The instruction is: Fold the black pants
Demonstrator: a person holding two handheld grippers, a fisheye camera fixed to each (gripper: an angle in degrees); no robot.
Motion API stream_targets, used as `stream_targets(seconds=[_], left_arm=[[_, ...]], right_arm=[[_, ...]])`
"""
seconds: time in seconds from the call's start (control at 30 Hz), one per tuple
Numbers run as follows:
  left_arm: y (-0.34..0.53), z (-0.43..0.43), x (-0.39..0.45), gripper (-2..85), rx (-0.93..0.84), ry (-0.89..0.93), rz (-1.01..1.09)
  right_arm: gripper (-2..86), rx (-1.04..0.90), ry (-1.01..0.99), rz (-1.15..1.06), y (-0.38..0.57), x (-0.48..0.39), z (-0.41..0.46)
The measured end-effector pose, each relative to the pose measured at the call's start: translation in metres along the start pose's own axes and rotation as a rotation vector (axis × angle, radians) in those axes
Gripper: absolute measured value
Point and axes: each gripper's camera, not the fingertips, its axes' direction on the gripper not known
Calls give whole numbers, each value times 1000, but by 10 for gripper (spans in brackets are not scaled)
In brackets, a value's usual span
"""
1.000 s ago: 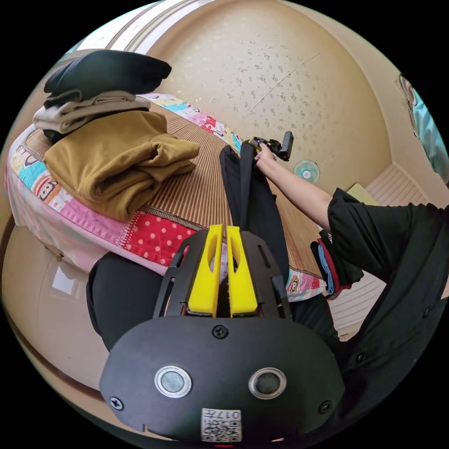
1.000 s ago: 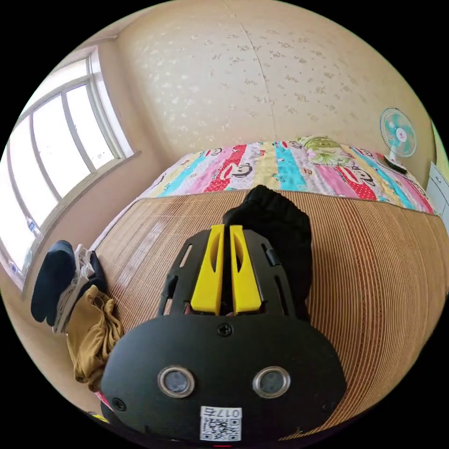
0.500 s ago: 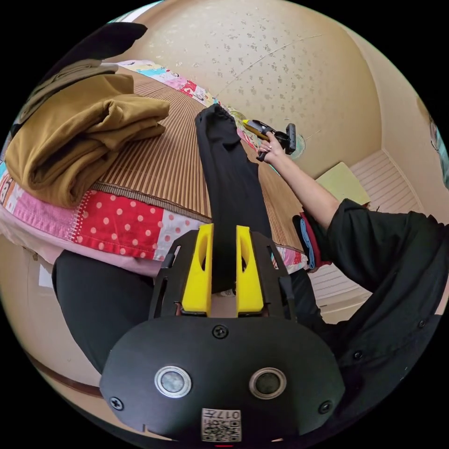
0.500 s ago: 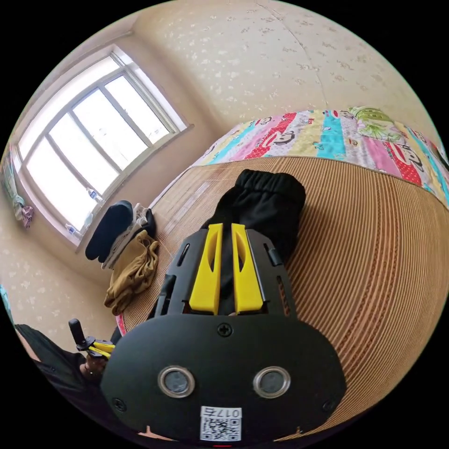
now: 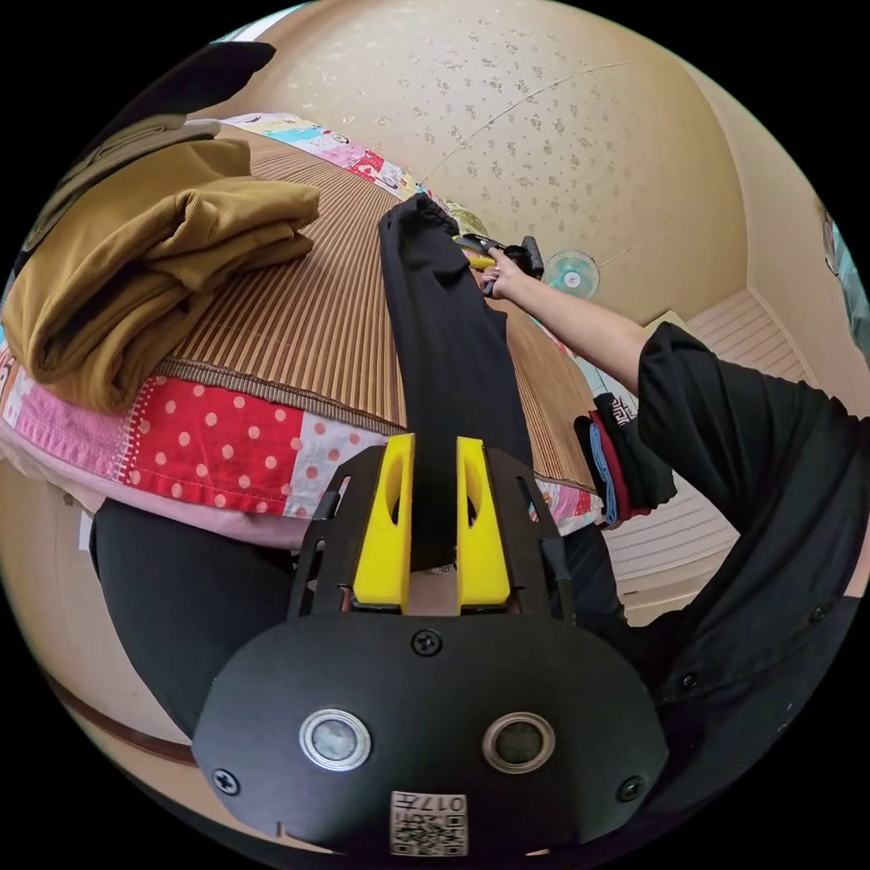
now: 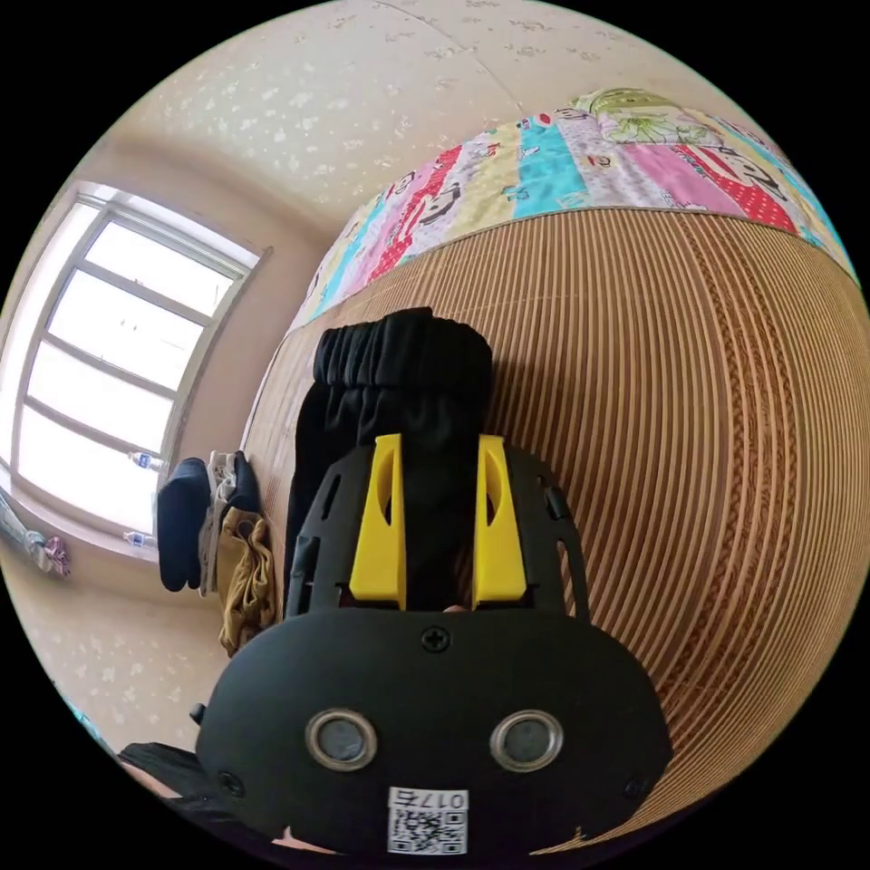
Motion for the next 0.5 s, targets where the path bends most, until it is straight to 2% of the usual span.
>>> stream_targets(seconds=[0.07, 0.2, 0.27, 0.33, 0.4, 0.5], left_arm=[[-2, 7, -6, 78, -10, 29, -23], [-3, 19, -10, 79, -21, 34, -43], [-5, 23, -9, 78, -23, 26, -40], [-8, 24, -7, 78, -29, 16, -34], [-10, 20, -5, 79, -25, 3, -29], [-12, 10, -1, 79, 4, -19, -17]], right_arm=[[71, -46, 223, -98, -18, -43, 0], [57, 72, 496, -377, -10, -108, -5], [64, -9, 628, -433, -4, -114, 25], [74, -125, 695, -376, -5, -103, 43], [80, -61, 691, -345, 6, -102, 32], [75, 82, 575, -300, 43, -107, -9]])
